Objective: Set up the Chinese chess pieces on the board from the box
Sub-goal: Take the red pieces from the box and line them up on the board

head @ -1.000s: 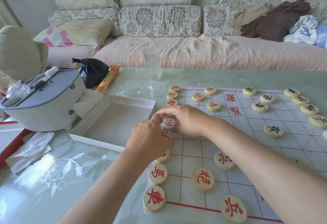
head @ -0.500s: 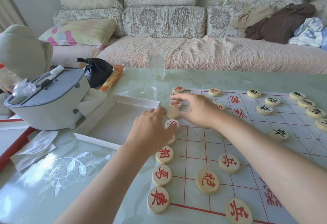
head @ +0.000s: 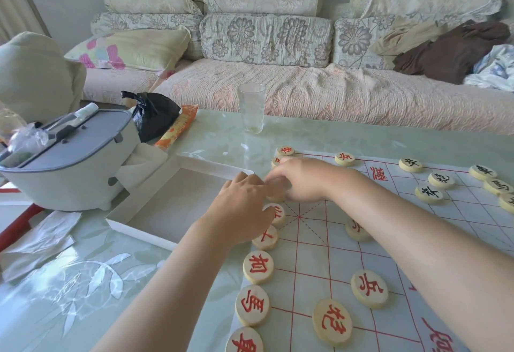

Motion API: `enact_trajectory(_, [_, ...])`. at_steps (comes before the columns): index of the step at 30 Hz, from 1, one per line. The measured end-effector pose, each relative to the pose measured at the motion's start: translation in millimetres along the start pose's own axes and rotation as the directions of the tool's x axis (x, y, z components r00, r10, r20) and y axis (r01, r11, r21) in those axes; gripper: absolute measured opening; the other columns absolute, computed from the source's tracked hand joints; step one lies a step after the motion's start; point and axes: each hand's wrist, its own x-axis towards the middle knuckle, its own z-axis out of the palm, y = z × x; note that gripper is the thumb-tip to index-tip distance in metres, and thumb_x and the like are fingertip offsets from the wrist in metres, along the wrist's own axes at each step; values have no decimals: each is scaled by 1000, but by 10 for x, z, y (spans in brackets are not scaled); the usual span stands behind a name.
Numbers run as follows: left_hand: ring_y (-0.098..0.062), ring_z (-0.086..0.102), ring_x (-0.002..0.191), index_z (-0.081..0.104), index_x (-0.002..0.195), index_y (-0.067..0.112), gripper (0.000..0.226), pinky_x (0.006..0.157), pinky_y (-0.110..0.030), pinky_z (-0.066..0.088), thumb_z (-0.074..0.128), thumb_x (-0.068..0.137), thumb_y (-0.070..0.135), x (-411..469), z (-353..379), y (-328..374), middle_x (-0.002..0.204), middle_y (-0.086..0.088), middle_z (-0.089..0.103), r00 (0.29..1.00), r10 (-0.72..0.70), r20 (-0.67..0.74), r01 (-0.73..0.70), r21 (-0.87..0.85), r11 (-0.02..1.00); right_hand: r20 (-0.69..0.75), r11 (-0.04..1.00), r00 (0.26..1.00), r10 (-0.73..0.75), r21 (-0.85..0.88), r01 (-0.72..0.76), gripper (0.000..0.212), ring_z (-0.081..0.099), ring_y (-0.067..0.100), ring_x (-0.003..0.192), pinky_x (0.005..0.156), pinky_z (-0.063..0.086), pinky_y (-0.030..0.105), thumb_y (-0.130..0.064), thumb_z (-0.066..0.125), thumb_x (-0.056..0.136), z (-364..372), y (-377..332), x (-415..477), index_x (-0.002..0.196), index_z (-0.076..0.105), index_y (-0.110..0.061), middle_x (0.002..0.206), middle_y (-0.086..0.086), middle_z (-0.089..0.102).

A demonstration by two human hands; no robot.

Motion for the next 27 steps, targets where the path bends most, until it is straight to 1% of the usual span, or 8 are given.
enact_trajectory(2, [-17, 22, 132, 49, 134, 39, 43, 109, -32, 20, 44, 91, 42, -7, 28, -37, 142, 6, 37, 1000, -16, -2, 16, 17, 1000, -9, 999, 1000, -8, -41, 7, 36, 50, 12, 94, 76, 41, 29, -47, 67, 88, -1, 9, 66, 124, 60, -46, 97, -13, 44])
enact_trajectory(6, [-19, 9, 140, 40, 137, 46, 43, 114, -38, 17, 39, 94, 50, -36, 74, -123, 152, 6, 17, 997, -62, 43, 62, -1, 998, -46, 999, 999, -10, -39, 8, 40, 51, 14, 100, 83, 45, 31, -59, 66, 83, 34, 47, 86, 120, 60, -45, 101, -14, 43])
enact_trajectory(9, [-19, 14, 140, 40, 137, 44, 43, 112, -37, 22, 38, 94, 50, -22, 66, -119, 152, 6, 15, 993, -82, 90, 87, -61, 994, -25, 1000, 999, -24, -4, 24, 46, 49, 9, 97, 80, 38, 26, -55, 65, 85, 38, 55, 55, 129, 56, -45, 105, -14, 44])
enact_trajectory(13, [-19, 17, 139, 40, 139, 40, 47, 110, -37, 26, 39, 94, 52, 0, 48, -97, 151, 7, 18, 990, -95, 99, 105, -94, 990, -21, 999, 999, -28, -18, 27, 38, 53, 12, 100, 75, 37, 27, -42, 67, 88, 27, 43, 47, 125, 60, -44, 103, -13, 46])
enact_trajectory(16, [-17, 16, 139, 39, 140, 42, 47, 109, -38, 28, 38, 95, 54, -13, 46, -114, 152, 9, 17, 987, -111, 116, 123, -107, 987, -39, 999, 999, -20, -26, 19, 44, 52, 12, 100, 76, 37, 28, -59, 65, 85, 30, 16, 50, 125, 61, -40, 106, -11, 47])
enact_trajectory(18, [-17, 16, 139, 37, 141, 43, 47, 108, -38, 30, 36, 95, 54, -14, 45, -120, 153, 10, 15, 985, -117, 128, 130, -99, 986, -53, 1000, 998, -17, -23, 16, 53, 51, 11, 99, 80, 40, 28, -64, 64, 83, 28, 16, 57, 130, 58, -40, 108, -13, 46])
enact_trajectory(23, [-20, 12, 141, 31, 145, 42, 50, 110, -42, 28, 31, 97, 54, 2, 50, -118, 155, 12, 10, 978, -126, 163, 144, -99, 985, -18, 1000, 1000, -26, -15, 25, 43, 52, 10, 97, 86, 48, 32, -37, 66, 86, -8, 25, 56, 126, 59, -48, 102, -15, 46])
enact_trajectory(27, [-20, 10, 141, 29, 147, 40, 51, 111, -42, 27, 32, 97, 53, 2, 60, -115, 155, 10, 8, 979, -116, 170, 134, -104, 985, -14, 999, 1000, -18, -29, 18, 36, 54, 14, 102, 87, 48, 33, -41, 66, 86, -25, 4, 31, 121, 61, -44, 109, -10, 50])
